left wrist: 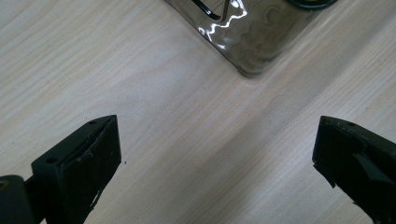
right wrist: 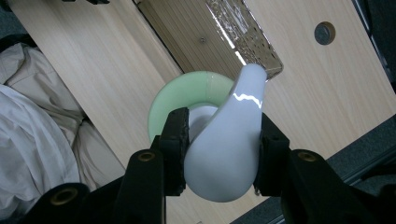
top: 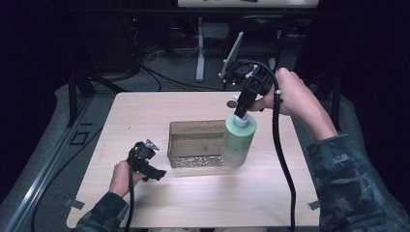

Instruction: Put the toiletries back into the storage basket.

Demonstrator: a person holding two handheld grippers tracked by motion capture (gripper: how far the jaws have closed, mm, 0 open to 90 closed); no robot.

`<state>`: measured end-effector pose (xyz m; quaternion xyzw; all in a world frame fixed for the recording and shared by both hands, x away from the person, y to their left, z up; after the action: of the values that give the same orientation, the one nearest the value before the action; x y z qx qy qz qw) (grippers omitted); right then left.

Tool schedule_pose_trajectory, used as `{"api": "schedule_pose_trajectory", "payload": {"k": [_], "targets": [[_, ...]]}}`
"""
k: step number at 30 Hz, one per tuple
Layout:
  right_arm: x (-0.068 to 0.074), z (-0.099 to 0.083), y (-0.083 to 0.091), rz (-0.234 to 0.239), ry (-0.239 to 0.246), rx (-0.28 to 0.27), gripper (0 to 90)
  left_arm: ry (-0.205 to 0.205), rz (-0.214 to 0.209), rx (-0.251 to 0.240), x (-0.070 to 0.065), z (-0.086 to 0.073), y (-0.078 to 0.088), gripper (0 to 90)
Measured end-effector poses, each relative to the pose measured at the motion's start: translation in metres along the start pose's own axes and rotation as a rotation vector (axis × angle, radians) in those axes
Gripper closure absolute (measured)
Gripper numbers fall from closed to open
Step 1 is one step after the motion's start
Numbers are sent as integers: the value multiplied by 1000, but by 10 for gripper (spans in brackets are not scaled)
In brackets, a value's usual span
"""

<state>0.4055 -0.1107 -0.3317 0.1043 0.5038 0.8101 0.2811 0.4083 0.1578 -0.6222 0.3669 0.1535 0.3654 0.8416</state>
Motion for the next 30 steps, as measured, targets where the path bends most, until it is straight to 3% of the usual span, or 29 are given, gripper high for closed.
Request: {"api": "schedule_pose_trajectory", "payload": {"k": [15, 30], "targets": [[-7, 10, 6, -36, 3, 0, 625, 1, -2, 0, 0, 0, 0, 12], [-9, 22, 0, -48, 8, 3, 625, 0, -4, -5, -1, 1, 1, 15]]}}
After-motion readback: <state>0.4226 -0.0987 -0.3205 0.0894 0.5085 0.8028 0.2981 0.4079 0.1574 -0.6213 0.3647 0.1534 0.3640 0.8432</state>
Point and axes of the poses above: each handheld gripper's, and its own axes: y roughly backward along the jaws, z roughly out of its top, x roughly to its left, the point moved 10 cm from there along -y, roughly forward along the jaws, and after that the axes turned 15 degrees about -x, right-handed, at the moved point
